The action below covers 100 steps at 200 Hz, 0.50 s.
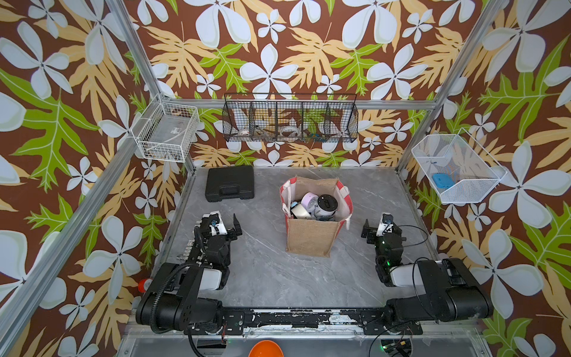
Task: Put the alarm clock into the canvas bag
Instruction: Reset both arms
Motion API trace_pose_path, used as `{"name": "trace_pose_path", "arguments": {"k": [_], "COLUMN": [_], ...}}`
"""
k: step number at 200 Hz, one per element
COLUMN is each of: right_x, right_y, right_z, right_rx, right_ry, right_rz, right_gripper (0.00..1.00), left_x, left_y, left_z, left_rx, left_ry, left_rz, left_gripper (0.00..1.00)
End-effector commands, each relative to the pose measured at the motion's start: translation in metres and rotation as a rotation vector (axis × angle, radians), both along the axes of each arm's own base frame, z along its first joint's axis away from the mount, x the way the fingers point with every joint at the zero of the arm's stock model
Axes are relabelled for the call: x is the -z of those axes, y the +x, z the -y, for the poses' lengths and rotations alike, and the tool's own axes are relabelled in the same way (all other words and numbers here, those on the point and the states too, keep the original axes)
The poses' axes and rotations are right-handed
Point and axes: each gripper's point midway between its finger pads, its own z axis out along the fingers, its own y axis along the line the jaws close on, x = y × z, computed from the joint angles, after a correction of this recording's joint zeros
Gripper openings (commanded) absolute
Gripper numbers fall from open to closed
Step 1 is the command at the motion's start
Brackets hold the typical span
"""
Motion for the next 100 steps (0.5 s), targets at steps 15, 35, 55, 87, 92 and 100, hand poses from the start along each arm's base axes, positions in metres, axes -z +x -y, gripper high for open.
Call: {"name": "trace_pose_path", "arguments": {"k": [15, 35, 55, 87, 92, 100], "right_x": [-0.011, -0.008, -0.008, -0.009, -0.009, -0.009], "right_y": [0.024, 0.028, 0.028, 0.028, 0.028, 0.028], "right_z": [-0.009, -0.007, -0.006, -0.006, -0.005, -0.006], "right_rx": [-0.053, -0.061, -0.063, -0.062, -0.062, -0.063], "right_ry": [0.004, 0.02, 0.032, 0.032, 0.033, 0.033], "right_rz": [0.005, -0.011, -0.01, -0.006, -0.007, -0.007], "right_gripper": [1.0, 0.99, 1.0, 1.0, 0.99, 1.0], "left_x": [-0.011, -0.01, -0.007, -0.009, -0.008, -0.009], "left_y": [0.001, 0.003, 0.008, 0.007, 0.007, 0.007], "left_z": [-0.001, 0.0, -0.001, 0.0, -0.001, -0.001], "left_rx": [-0.007, 0.001, 0.046, 0.049, 0.048, 0.048], "left_ry": [-0.012, -0.013, -0.04, -0.038, -0.038, -0.038], "left_rz": [0.047, 0.039, 0.021, 0.028, 0.028, 0.03], "left_gripper": [1.0, 1.0, 1.0, 1.0, 1.0, 1.0]}}
